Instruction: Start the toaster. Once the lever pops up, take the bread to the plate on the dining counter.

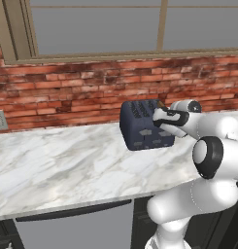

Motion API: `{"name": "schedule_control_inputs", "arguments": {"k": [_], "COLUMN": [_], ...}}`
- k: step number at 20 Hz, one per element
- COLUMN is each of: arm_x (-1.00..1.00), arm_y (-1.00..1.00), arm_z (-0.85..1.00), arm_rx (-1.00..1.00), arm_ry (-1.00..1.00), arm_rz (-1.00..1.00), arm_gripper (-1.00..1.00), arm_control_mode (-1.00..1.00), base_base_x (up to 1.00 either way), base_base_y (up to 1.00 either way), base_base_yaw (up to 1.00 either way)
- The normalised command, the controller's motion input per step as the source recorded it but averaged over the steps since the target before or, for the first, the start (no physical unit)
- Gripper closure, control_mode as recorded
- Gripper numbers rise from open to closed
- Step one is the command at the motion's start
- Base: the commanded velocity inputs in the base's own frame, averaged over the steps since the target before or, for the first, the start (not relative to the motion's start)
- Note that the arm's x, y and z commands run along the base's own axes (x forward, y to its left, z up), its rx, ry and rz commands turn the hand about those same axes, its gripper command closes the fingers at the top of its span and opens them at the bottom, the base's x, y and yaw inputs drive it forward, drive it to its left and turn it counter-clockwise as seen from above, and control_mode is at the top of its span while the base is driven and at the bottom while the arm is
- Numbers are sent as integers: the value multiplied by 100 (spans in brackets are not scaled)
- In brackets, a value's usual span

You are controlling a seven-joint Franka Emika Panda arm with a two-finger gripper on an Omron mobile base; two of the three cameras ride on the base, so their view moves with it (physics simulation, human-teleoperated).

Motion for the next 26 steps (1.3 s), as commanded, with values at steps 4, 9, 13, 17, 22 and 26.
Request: {"name": "schedule_control_inputs", "arguments": {"k": [4, 9, 13, 17, 22, 26], "arm_x": [0, 0, 0, 0, 0, 0], "arm_y": [0, 0, 0, 0, 0, 0], "arm_z": [0, 0, 0, 0, 0, 0], "arm_rx": [0, 0, 0, 0, 0, 0], "arm_ry": [0, 0, 0, 0, 0, 0], "arm_rz": [0, 0, 0, 0, 0, 0], "arm_gripper": [-100, -100, -100, -100, -100, -100], "arm_control_mode": [-100, -100, -100, -100, -100, -100], "base_base_x": [0, 0, 0, 0, 0, 0], "base_base_y": [0, 0, 0, 0, 0, 0], "base_base_yaw": [0, 0, 0, 0, 0, 0]}}
